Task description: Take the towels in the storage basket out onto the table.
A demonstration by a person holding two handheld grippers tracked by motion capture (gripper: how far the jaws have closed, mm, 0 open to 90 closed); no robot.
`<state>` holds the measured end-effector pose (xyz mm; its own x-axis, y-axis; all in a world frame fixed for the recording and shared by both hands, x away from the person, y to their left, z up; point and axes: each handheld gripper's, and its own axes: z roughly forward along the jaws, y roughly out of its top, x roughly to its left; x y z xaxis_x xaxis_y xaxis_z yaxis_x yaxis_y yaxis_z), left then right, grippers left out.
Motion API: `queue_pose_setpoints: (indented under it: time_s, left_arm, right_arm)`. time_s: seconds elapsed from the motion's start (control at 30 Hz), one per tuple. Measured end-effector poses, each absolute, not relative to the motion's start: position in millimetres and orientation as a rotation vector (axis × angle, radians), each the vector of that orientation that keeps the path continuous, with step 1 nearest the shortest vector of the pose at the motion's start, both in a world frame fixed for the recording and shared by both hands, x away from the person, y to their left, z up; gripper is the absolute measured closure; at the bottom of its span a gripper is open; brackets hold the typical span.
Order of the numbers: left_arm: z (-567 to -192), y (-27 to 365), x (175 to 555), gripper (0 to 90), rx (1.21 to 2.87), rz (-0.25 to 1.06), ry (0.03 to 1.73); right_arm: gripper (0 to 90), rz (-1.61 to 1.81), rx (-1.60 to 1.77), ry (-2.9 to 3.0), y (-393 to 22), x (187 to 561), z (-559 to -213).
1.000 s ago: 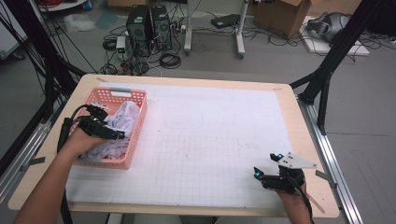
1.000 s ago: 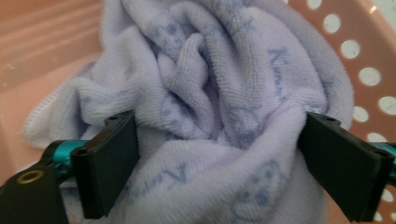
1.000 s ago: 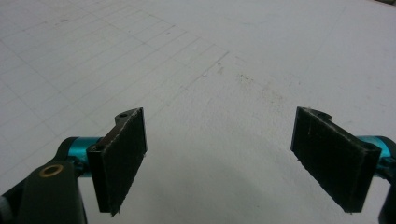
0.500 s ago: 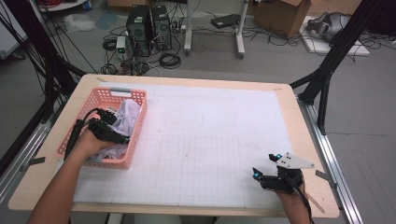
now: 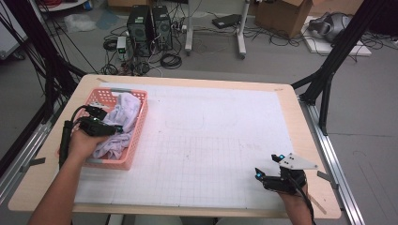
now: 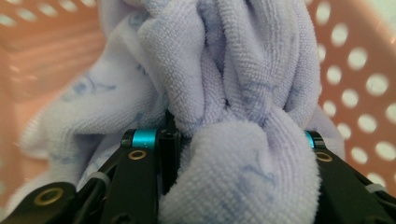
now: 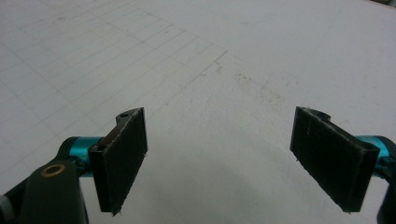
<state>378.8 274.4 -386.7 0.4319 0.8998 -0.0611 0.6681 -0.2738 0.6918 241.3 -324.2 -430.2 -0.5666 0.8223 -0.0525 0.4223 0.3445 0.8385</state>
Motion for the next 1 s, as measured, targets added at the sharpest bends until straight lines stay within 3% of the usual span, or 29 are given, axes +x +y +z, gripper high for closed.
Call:
queue_pose_setpoints:
  time_s: [0.43, 1.0]
  left_arm:
    - [-361, 300, 353, 60.1, 1.696, 0.651, 1.154]
    - [-335, 305, 338, 62.1, 1.489, 0.721, 0.930]
  right_arm:
    - [18.1, 1.135, 1.088, 2.133, -325, 241, -430]
    - [18.1, 1.135, 1.083, 2.136, -325, 241, -430]
